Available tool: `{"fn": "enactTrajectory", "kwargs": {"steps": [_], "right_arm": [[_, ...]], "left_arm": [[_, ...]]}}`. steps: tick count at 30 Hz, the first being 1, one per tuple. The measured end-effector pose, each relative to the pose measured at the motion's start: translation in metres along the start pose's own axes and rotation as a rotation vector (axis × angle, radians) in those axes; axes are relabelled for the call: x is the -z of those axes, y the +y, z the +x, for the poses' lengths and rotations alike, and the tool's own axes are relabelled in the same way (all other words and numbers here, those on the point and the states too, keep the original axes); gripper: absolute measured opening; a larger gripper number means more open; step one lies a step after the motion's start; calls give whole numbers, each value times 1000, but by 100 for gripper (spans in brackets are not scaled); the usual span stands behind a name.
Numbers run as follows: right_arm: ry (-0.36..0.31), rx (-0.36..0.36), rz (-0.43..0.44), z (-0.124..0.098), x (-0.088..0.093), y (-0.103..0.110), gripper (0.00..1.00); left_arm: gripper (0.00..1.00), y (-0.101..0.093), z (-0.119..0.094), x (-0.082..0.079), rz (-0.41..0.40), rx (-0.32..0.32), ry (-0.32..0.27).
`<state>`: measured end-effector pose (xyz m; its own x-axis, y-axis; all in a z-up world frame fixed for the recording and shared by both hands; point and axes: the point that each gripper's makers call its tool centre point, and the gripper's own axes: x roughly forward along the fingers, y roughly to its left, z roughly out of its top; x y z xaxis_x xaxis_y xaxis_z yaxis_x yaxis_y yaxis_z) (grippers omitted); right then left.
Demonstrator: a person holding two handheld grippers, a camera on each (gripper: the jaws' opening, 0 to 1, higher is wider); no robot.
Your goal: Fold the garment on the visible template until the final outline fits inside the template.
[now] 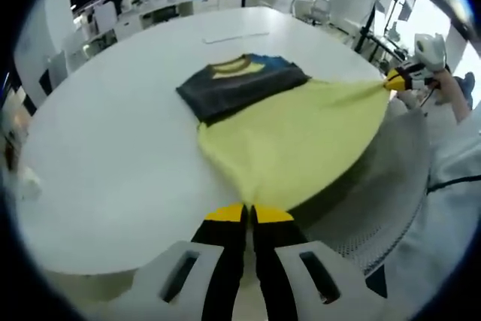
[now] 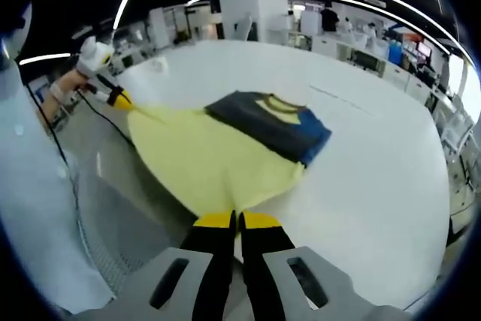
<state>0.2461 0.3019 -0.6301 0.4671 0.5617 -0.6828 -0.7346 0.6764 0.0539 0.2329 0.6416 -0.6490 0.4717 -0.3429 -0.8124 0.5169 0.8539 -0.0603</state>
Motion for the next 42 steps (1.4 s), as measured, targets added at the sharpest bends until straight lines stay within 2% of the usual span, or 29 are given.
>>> {"fn": "enactTrajectory", "kwargs": {"steps": [21,42], "right_arm": [[4,0,-22,-12,1,8,3],[-6,1,-43,-29,-8,9,3]], "left_arm": [[0,-12,-13,-1,16,9,-7],[0,-19,-32,-13,40,10,-35]]}}
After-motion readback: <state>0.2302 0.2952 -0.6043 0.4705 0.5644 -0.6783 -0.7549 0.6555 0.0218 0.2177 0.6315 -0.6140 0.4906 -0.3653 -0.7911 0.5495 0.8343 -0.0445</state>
